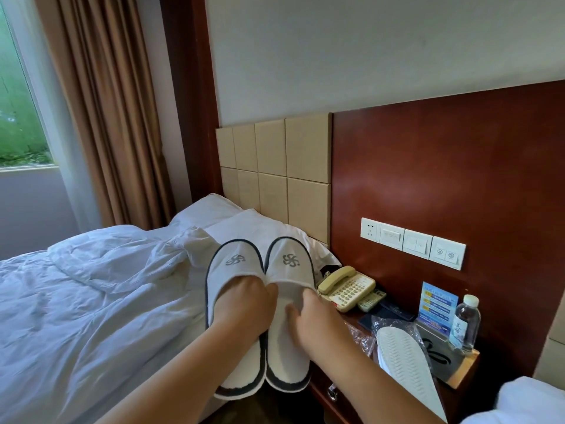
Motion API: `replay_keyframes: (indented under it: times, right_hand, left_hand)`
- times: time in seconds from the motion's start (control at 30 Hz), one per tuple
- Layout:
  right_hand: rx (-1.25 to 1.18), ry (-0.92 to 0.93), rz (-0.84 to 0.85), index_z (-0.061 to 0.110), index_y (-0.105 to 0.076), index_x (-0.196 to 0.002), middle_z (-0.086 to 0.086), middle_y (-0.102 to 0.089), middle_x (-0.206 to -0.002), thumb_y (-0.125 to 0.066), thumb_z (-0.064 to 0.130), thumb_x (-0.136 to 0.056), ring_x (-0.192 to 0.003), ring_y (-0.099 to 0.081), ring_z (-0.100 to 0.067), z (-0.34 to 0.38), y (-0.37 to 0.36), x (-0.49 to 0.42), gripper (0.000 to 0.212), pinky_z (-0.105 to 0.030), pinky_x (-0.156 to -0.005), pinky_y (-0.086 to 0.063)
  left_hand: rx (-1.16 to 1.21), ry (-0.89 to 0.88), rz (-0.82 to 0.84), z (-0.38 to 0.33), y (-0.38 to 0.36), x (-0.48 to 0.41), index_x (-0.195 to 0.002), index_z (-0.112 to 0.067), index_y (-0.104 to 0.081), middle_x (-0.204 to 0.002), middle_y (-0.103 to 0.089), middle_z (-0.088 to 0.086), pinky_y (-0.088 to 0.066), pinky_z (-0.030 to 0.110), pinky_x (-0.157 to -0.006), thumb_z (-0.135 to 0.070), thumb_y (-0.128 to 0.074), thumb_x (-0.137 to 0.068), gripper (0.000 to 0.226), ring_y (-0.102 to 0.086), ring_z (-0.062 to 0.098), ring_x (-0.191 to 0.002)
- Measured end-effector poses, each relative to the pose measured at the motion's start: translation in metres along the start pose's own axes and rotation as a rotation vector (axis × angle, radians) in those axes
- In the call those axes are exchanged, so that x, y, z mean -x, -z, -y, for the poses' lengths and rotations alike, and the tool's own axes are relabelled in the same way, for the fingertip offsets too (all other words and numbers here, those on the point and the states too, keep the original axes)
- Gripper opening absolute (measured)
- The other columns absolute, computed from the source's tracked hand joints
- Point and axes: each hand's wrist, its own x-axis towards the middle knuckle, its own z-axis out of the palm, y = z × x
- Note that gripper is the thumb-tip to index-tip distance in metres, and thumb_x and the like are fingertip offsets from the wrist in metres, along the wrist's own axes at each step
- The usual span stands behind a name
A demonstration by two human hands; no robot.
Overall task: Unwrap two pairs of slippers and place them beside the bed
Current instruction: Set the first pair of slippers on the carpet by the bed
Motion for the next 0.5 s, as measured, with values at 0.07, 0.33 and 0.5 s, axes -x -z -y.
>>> replay_keyframes:
  times: [0.07,0.33,0.5]
  right_hand:
    - [-0.267,-0.061,-0.007,0.017,-0.054,-0.108,-0.006,-0.062,-0.108,-0.045,0.024,-0.094,-0.096,-0.058,-0.026,0.015,-0.002,-0.006,0.018,-0.031,-0.073,-0.041]
    - [0.109,0.364,-0.107,0.009,-0.067,-0.098,-0.011,-0.067,-0.101,-0.048,0.016,-0.093,-0.093,-0.061,-0.026,0.009,-0.003,-0.022,0.021,-0.03,-0.081,-0.046]
    - [0.288,0.385,-0.033,0.022,-0.062,-0.115,-0.005,-0.067,-0.11,-0.031,0.043,-0.098,-0.101,-0.061,-0.024,-0.004,0.01,-0.026,0.041,-0.035,-0.088,-0.049]
  left_hand:
    - [-0.131,-0.077,0.076,-0.004,-0.003,0.003,-0.116,-0.016,-0.061,-0.11,-0.064,0.011,-0.045,0.033,-0.08,-0.035,-0.037,-0.101,0.034,-0.058,0.025,-0.096]
    - [-0.187,-0.115,0.133,0.002,0.0,0.013,-0.115,-0.018,-0.06,-0.097,-0.061,0.008,-0.05,0.037,-0.076,-0.036,-0.039,-0.101,0.031,-0.062,0.031,-0.102]
    - [-0.246,-0.181,0.168,0.005,0.003,0.022,-0.144,-0.019,-0.04,-0.137,-0.046,0.023,-0.039,0.05,-0.102,-0.027,-0.032,-0.106,0.04,-0.043,0.045,-0.127]
